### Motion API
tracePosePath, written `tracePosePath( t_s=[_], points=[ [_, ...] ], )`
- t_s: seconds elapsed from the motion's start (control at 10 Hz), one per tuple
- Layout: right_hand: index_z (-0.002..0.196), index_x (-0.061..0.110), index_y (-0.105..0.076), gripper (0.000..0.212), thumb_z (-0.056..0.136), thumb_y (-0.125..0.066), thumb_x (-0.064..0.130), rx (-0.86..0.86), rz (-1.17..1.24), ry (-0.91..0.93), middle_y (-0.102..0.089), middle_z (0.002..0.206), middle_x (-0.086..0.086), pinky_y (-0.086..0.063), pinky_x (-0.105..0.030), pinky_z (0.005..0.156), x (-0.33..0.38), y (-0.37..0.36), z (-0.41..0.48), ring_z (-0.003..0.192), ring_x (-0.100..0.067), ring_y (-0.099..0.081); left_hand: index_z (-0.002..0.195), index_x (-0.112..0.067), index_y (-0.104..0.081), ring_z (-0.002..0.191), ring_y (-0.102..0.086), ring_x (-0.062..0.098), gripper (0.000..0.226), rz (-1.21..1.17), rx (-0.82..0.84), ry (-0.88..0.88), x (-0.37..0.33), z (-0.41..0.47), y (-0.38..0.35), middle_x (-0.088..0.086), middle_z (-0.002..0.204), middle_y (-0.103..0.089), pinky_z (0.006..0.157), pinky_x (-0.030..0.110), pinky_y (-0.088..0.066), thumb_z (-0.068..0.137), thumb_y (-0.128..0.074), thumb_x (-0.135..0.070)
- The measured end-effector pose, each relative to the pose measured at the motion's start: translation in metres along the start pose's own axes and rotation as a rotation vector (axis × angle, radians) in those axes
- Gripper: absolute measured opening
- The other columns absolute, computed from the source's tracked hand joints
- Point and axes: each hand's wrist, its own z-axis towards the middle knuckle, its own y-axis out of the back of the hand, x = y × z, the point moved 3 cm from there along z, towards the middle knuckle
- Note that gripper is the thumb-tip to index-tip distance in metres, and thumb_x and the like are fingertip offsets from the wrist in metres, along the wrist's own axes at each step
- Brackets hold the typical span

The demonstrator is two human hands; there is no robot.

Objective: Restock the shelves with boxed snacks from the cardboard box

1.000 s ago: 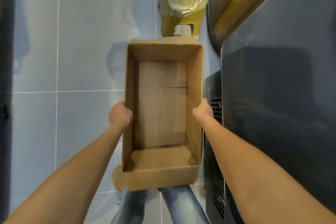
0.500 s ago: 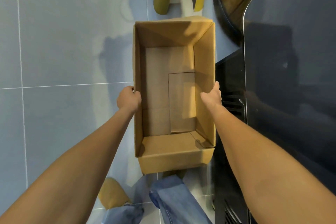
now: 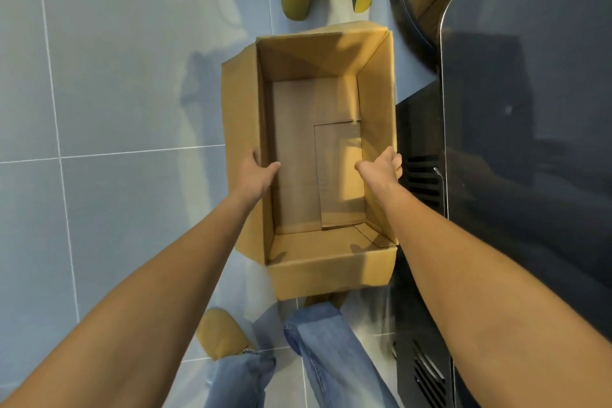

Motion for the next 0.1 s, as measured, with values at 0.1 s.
tracePosePath(
  t_s=[0.1],
  points=[
    [0.15,0.017,-0.014,0.07,0.09,-0.05,0.016,0.088,0.091,0.055,-0.018,0.156,-0.006,-0.021,-0.044,0.115,0.0079,-0.0042,-0.0316,0.142,-0.028,-0.021,0.148,-0.012,-0.023,0.139,-0.032,0.027,0.071,-0.044,0.024,-0.005,-0.0096,-0.0284,0.015,0.007,0.153,-0.029,0.111,0.035,-0.03,0.091,-0.06,-0.028]
  ],
)
